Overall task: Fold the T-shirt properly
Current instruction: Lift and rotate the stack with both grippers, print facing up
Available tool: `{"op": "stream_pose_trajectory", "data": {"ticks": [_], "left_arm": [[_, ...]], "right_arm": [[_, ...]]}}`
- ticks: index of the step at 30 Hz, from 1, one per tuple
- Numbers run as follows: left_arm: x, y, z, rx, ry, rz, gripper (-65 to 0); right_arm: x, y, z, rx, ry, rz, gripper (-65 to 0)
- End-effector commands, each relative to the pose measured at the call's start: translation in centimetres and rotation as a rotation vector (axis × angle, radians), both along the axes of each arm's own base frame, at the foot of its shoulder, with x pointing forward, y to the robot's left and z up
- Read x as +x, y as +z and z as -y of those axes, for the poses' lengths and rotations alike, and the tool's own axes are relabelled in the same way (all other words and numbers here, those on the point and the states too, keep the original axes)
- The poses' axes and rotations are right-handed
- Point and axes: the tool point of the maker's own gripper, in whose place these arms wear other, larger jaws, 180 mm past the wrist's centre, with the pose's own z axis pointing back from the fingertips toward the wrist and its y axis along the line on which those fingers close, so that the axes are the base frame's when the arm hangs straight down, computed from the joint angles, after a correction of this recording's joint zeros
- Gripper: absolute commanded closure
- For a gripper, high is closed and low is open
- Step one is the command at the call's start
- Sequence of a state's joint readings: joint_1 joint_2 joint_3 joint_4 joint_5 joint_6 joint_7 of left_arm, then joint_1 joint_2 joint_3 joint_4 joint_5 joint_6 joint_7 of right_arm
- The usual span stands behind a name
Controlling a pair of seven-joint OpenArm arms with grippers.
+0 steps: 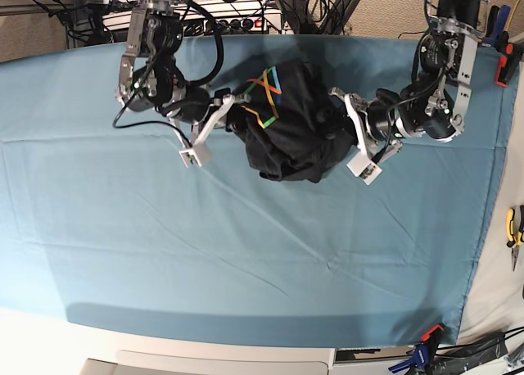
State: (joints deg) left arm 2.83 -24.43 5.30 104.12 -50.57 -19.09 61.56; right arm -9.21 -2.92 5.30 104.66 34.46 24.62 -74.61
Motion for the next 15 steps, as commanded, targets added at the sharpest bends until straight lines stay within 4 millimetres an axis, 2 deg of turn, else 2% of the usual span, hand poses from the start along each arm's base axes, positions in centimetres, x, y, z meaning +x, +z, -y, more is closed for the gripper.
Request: {"op": "stream_pose_trajectory", "data": {"ticks": [1,9,15], "left_arm": [[0.9,1.2,0.1,-0.018,-0.004,0.046,0.0],[-2.2,-0.2,3.3,0.027,-0.199,0.009,0.0],[-2.9,-0.3,5.5,0.057,-0.312,0.035,0.0]], "right_arm": [[0.5,1.1,-0.1,0.01,-0.004,0.045,0.0],[-1.0,1.6,0.0,0.015,-0.036,0.068,0.0],[-0.3,2.9,-0.2,0.022,-0.085,0.123,0.0]]}}
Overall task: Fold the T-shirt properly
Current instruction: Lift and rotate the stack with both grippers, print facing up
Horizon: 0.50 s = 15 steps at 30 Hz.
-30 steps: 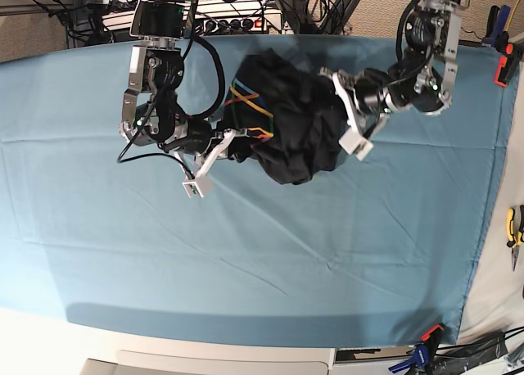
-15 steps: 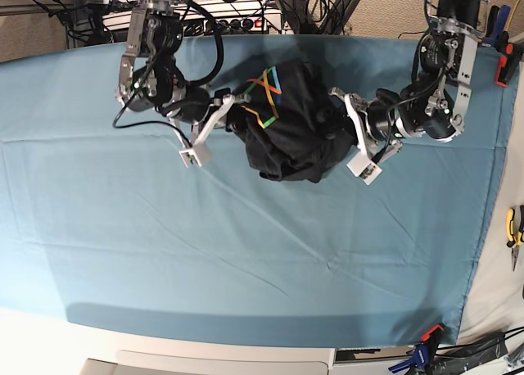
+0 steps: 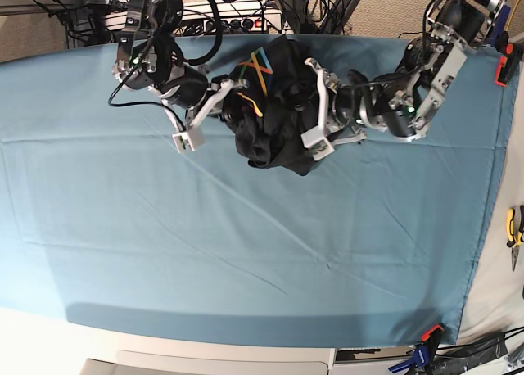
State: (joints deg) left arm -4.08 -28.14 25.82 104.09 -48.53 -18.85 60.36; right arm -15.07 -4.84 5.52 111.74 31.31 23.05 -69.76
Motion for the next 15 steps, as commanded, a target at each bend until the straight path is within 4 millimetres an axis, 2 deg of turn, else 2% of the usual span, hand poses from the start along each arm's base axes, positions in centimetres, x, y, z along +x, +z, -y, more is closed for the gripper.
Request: {"op": "stream_pose_trajectory", "data": {"ticks": [1,5,9,12,15], "left_arm": [[0.8,1.2,0.5,-0.03,-0.011,0.037,0.0],[1.7,1.7,0.3,-0.013,-0.027,0.068,0.0],[3.4,2.4,-1.2,0.023,-0.021,0.113,0.0],[4.5,3.0,-2.4,0.051,-0.016,0.145,0.0],[5.4,3.6,-2.7,0.056,-0.011,0.17,0.0]], "right_arm": [[1.1,1.7,-0.4,0.033,-0.02,0.066,0.0],[1.6,2.2,0.2,0.052,-0.085,0.079,0.0],[1.7,1.9,2.5,0.04,-0.163,0.068,0.0],[1.2,1.5,4.2,0.043,-0.217,0.054,0.0],[0.1,0.9,5.1,0.054,-0.252,0.028,0.0]]}}
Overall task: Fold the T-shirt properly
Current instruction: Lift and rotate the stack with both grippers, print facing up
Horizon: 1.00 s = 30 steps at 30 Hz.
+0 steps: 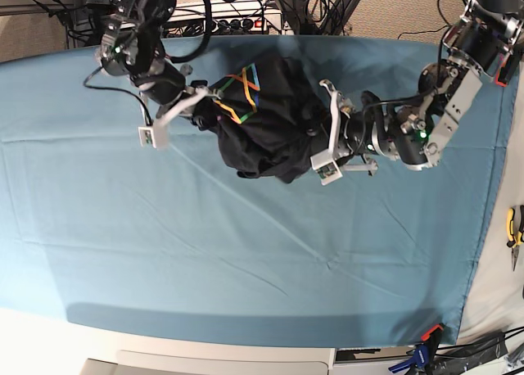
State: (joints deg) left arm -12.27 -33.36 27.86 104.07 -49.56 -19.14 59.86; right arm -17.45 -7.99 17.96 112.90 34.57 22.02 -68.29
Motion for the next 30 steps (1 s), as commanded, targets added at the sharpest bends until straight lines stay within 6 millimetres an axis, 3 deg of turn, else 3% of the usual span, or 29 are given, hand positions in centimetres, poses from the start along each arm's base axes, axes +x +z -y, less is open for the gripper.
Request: {"op": "stream_pose_trajectory", "data": {"ticks": [1,7,16,26,30], "left_arm": [[1.4,1.5,-0.1,-0.02,0.008,0.055,0.0],[1.6,2.1,0.6,-0.052,0.008,0.063,0.0],[1.6,2.2,0.8,-0.061,0.007,0.063,0.0],[1.5,2.0,0.8,-0.056,0.007,0.057,0.0],[2.0,1.1,-0.2,-0.001,0.019,0.072,0.0]], "right_arm": [[0.1,0.7,0.2,0.004,-0.013,0.027,0.0],[-2.5,-0.6,-0.2,0.033,-0.012,-0.034,0.0],[-4.9,-1.4,-1.0,0.079,-0.005,-0.081,0.0],[-5.7,-0.8,-7.3,0.143,0.185,-0.062,0.0],[-5.9,-0.7,-8.3,0.146,0.214,-0.062,0.0]]}}
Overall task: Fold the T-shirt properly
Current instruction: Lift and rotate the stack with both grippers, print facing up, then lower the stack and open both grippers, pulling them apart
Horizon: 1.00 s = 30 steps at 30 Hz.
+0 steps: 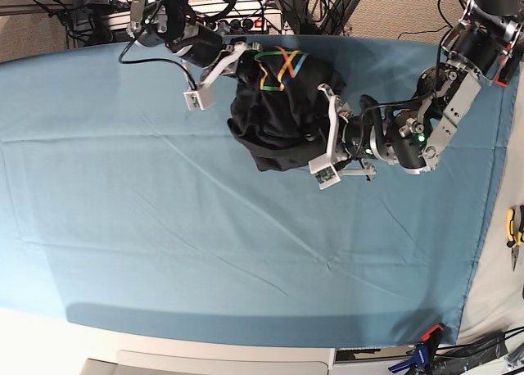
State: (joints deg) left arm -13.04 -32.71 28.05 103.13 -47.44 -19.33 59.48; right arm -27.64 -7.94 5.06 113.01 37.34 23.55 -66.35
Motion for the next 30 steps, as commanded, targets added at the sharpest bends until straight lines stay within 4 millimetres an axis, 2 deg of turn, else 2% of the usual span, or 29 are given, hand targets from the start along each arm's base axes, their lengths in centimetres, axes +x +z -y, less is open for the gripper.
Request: {"op": "stream_pose_trajectory", "data": {"ticks": [1,4,11,16,19,23,30], "left_arm": [[1.6,1.0,-0.5,0.007,0.02,0.062,0.0],[2.2,-0.2,-1.8,0.074,0.041,0.076,0.0],[2.7,-1.9,-3.5,0.128,0.066,0.027,0.0],[3.8,-1.3,-4.4,0.166,0.055,0.039,0.0],[4.4,-0.3,-4.3,0.147,0.054,0.046,0.0],[3.8,-0.1,-3.8,0.13,0.023,0.009,0.0],[0.4,-3.0,-2.7,0.223,-0.12,-0.043,0.0]], "right_arm": [[0.3,0.8,-0.3,0.017,0.0,0.029,0.0],[0.3,0.8,-0.2,0.016,0.0,0.029,0.0],[0.3,0.8,-0.2,0.012,0.001,0.029,0.0],[0.3,0.7,-0.2,0.009,0.002,0.028,0.0],[0.4,0.7,-0.1,0.004,0.004,0.029,0.0],[0.4,0.6,0.0,-0.01,0.005,0.028,0.0],[0.4,0.5,0.1,-0.017,0.006,0.026,0.0]]}}
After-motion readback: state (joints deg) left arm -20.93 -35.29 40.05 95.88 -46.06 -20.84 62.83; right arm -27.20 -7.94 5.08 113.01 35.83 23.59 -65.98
